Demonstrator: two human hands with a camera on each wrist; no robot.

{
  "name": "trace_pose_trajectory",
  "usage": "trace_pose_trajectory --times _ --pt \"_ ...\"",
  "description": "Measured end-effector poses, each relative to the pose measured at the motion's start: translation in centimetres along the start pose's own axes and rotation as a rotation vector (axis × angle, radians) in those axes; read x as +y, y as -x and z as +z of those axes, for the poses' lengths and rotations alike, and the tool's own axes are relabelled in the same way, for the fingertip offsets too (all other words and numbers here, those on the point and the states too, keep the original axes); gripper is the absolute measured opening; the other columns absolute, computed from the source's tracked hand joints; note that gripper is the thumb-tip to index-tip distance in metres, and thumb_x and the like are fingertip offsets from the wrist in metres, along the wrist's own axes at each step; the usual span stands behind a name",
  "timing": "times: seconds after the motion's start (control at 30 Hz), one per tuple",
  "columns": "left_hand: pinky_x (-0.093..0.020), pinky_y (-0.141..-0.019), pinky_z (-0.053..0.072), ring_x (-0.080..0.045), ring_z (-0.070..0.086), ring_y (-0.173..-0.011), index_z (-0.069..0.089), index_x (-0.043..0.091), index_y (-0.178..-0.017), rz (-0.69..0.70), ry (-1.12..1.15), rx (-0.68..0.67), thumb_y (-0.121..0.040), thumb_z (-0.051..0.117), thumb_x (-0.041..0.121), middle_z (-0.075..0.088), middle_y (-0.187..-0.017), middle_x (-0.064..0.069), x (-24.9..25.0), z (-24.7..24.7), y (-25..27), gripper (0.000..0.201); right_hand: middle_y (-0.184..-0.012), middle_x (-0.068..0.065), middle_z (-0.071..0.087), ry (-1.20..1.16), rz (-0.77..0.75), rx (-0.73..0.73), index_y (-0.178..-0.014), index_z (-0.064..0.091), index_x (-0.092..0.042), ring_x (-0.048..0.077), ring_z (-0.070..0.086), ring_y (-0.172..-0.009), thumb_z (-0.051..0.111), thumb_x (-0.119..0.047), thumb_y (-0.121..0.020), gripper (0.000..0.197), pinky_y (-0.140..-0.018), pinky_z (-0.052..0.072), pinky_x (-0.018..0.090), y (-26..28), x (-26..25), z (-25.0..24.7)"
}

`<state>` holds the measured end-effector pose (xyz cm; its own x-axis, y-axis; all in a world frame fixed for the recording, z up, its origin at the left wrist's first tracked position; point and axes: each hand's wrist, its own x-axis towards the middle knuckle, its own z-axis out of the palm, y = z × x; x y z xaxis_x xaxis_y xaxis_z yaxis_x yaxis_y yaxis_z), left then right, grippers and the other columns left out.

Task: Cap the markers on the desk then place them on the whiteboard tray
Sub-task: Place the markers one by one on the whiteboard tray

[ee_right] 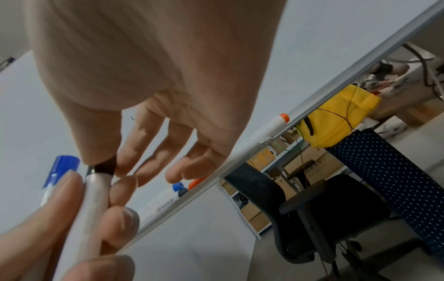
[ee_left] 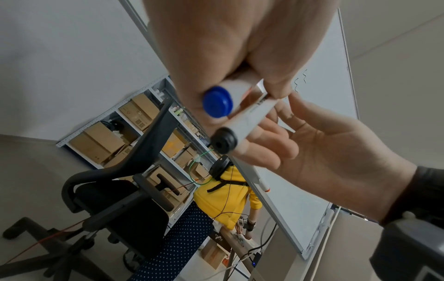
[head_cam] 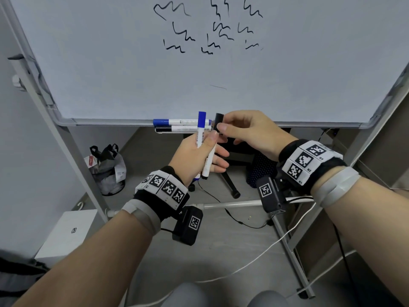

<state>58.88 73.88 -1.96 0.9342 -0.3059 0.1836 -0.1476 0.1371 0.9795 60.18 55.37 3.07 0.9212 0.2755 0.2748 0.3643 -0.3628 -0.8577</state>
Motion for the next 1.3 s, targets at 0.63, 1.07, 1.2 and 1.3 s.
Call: trace_pose_trajectory --times 0.63,1.07,1.2,1.3 --pt "-0.018 -0.041 0.023 -0.011 0.026 -0.045 0.046 0.021 -0.096 -0.131 -0.018 0.128 -0.094 0.045 0.070 0.039 -0.061 0.006 -1.4 -1.3 -1.3 0.049 -0.097 -0.010 0.076 0.402 -0.099 0.363 -0.107 0.077 -0.023 0.006 0.070 -0.089 0.074 -0.011 -0.088 0.023 -0.084 0.053 0.016 -2.3 2.3 -2.5" --pt "-0.017 -0.043 0.023 -0.013 0.027 -0.043 0.042 0.020 -0.099 -0.193 0.081 0.113 -0.092 0.041 0.069 0.040 -0.061 0.003 -2.2 -2.3 -1.8 0.050 -0.078 -0.026 0.047 0.622 -0.106 0.350 -0.112 0.079 -0.029 0.007 0.051 -0.082 0.075 -0.020 -0.091 0.023 -0.077 0.036 0.004 -2.7 2.3 -2.0" --pt "-0.017 -0.042 0.024 -0.012 0.027 -0.043 0.041 0.020 -0.097 -0.203 0.066 0.110 -0.097 0.039 0.067 0.040 -0.061 0.002 -2.3 -2.3 -1.8 0.047 -0.081 -0.014 0.068 0.619 -0.090 0.303 -0.111 0.080 -0.028 -0.003 0.056 -0.072 0.075 -0.019 -0.091 0.023 -0.064 0.034 -0.004 -3.2 3.4 -1.7" --pt "-0.018 -0.043 0.023 -0.013 0.027 -0.044 0.042 0.020 -0.097 -0.197 0.065 0.111 -0.100 0.038 0.062 0.040 -0.062 0.003 -2.4 -2.3 -1.7 0.043 -0.095 -0.005 0.078 0.572 -0.093 0.298 -0.111 0.080 -0.028 0.006 0.064 -0.080 0.075 -0.018 -0.091 0.023 -0.073 0.039 0.003 -3.4 3.9 -1.4"
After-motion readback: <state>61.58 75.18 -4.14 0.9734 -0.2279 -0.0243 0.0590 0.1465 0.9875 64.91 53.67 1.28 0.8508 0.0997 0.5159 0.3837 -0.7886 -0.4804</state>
